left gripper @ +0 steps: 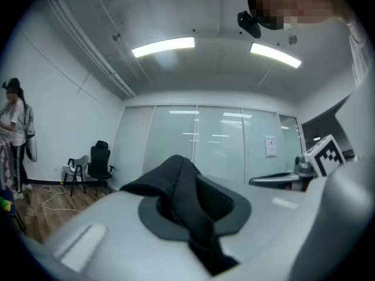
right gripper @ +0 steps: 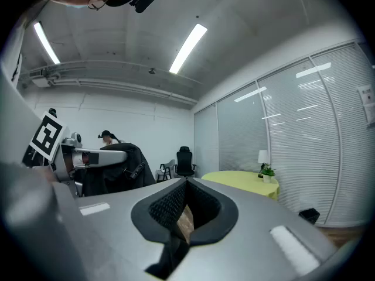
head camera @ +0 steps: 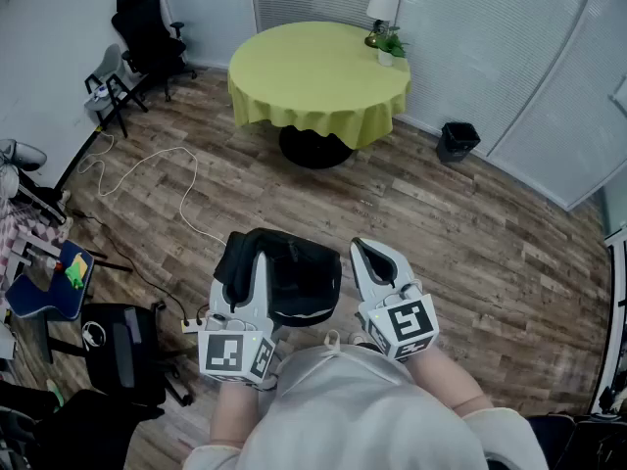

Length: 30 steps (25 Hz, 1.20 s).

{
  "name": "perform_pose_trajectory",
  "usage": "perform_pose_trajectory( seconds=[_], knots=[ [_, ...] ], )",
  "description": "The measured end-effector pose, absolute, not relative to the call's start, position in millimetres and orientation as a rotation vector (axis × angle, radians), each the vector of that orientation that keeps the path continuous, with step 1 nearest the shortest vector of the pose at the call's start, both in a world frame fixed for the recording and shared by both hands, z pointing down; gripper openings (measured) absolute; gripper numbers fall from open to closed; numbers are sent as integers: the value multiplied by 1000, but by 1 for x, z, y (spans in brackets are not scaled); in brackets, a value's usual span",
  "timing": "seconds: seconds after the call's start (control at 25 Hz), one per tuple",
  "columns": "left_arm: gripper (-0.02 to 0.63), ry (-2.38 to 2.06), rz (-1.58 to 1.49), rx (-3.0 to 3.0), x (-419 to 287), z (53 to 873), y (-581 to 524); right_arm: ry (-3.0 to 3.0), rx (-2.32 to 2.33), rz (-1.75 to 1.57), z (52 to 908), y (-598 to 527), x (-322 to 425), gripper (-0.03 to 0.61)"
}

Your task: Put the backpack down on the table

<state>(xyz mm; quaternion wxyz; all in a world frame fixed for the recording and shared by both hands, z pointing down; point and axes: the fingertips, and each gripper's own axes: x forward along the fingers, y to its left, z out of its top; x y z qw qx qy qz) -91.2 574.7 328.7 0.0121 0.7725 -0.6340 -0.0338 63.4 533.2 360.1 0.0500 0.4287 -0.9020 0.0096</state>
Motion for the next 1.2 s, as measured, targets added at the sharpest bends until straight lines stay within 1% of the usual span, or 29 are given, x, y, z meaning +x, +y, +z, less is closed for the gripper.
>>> perform_pose_trajectory(
  seconds=[0.44, 0.72, 1.0, 1.2],
  knots=[
    [38, -1969, -101, 2426, -102, 330, 563, -2716, 1328, 16, 360, 528, 54, -2],
    [38, -1952, -93, 2412, -108, 338, 553, -2715, 1381, 95, 367, 515, 55, -2],
    [38, -1957, -62, 2394, -106, 345, 519, -2728, 1360, 155, 382, 474, 62, -2],
    [38, -1999, -30, 2362, -101, 348, 467, -2775, 1302, 186, 390, 413, 61, -2]
  ],
)
